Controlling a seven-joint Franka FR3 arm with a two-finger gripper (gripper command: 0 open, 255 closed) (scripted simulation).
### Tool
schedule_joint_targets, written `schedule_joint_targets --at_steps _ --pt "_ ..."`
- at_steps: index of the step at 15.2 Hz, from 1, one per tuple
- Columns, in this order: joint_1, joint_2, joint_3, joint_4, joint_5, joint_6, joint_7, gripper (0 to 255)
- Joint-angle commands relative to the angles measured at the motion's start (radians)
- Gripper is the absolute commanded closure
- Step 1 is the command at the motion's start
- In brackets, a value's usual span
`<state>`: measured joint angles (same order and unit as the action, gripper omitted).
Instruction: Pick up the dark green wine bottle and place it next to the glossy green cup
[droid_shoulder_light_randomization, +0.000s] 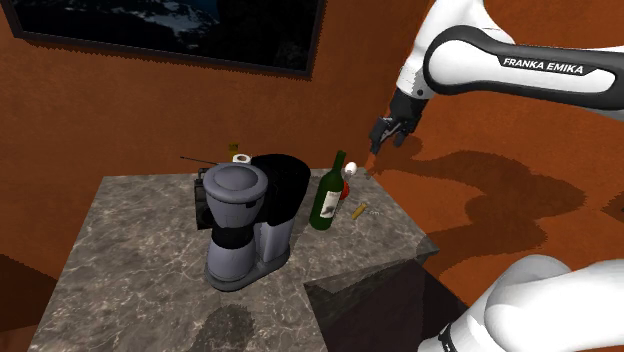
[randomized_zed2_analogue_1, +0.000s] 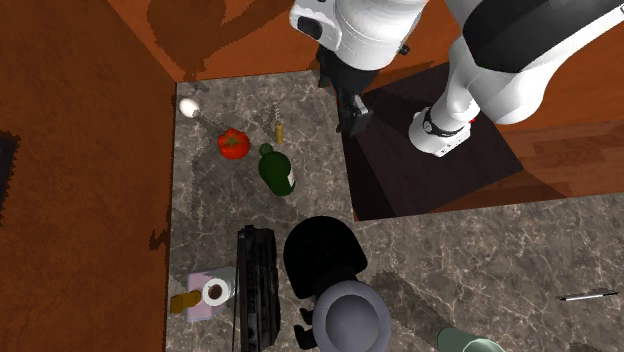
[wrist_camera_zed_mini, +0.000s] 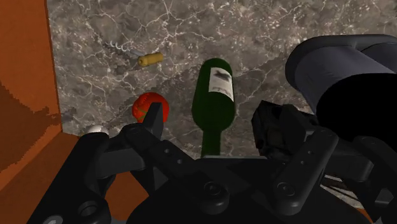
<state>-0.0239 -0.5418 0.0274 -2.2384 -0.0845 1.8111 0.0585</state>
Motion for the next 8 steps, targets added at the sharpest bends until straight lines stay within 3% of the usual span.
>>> schedule_joint_targets --at_steps 1,8 --pt "-0.005 0.078 -0.006 0.028 0.010 0.048 0.013 0" --pt "-0.016 0.333 -0.026 0.143 0.053 0.176 0.044 0"
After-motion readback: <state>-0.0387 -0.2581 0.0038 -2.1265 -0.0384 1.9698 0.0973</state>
